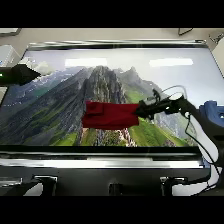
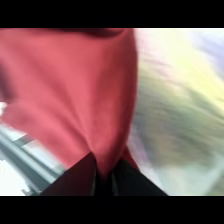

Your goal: Fold the clothes and pants, and hang the long-sleeved shirts on hangers.

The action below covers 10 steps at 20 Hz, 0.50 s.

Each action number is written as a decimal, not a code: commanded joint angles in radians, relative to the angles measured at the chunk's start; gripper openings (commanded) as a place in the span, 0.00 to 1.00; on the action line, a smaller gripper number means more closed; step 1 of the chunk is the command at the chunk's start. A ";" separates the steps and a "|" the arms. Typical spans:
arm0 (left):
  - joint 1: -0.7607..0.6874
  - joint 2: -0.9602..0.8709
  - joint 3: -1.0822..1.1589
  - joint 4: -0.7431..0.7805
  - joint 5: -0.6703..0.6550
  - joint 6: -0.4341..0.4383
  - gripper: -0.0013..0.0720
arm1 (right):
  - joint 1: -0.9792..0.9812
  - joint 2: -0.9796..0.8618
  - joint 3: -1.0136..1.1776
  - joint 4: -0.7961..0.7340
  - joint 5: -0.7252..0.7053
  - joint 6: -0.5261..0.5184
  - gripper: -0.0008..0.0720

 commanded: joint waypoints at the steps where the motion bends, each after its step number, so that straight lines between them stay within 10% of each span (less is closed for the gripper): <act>1: 0.000 0.001 0.000 -0.002 0.002 0.000 0.05 | -0.111 0.089 0.169 0.028 0.095 -0.021 0.06; 10: 0.000 0.001 0.000 -0.002 0.001 0.004 0.05 | -0.672 0.188 0.695 -0.231 0.267 0.317 0.06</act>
